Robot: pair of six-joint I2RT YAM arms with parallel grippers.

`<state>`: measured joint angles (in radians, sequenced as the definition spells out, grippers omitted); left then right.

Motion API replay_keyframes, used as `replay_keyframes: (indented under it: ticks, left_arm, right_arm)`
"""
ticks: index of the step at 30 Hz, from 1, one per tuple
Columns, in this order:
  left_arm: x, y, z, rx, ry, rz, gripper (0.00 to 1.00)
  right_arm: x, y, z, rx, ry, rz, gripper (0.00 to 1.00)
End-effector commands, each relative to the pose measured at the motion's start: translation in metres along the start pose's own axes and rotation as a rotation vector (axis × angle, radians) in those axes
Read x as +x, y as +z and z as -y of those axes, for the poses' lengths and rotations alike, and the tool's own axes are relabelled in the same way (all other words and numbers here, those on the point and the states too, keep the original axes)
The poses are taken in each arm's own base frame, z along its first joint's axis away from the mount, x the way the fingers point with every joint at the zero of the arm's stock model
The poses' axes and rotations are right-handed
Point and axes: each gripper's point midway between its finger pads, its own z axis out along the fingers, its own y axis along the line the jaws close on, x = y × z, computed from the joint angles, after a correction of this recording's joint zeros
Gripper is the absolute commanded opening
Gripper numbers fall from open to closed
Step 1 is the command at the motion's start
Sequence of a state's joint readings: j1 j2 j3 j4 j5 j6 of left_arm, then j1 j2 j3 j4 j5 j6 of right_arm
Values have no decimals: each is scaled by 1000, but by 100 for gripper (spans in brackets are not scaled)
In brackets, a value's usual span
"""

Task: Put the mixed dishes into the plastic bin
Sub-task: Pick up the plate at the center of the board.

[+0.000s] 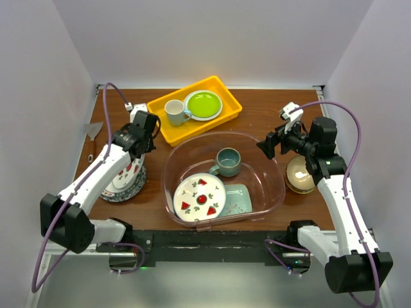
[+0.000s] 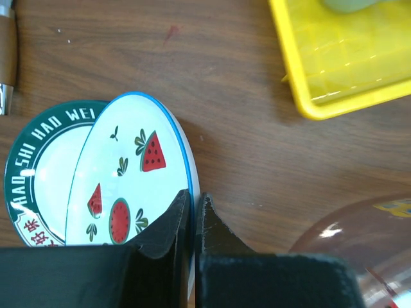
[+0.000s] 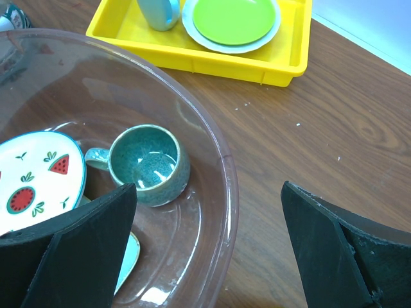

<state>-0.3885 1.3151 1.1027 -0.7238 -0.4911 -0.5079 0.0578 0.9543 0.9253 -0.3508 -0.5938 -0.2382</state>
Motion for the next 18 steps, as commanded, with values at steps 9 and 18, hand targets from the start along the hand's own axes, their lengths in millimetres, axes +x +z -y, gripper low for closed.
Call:
replay_keyframes:
  ticks: [9,18]
  left_arm:
    - [-76,-69,-11,114,-92,284,0]
    - [-102,-100,1,229,-146,339,0]
  right_arm:
    - [-8,-4,2,12,-34,33,99]
    - [-8,0,-23,-143,-46,50,99]
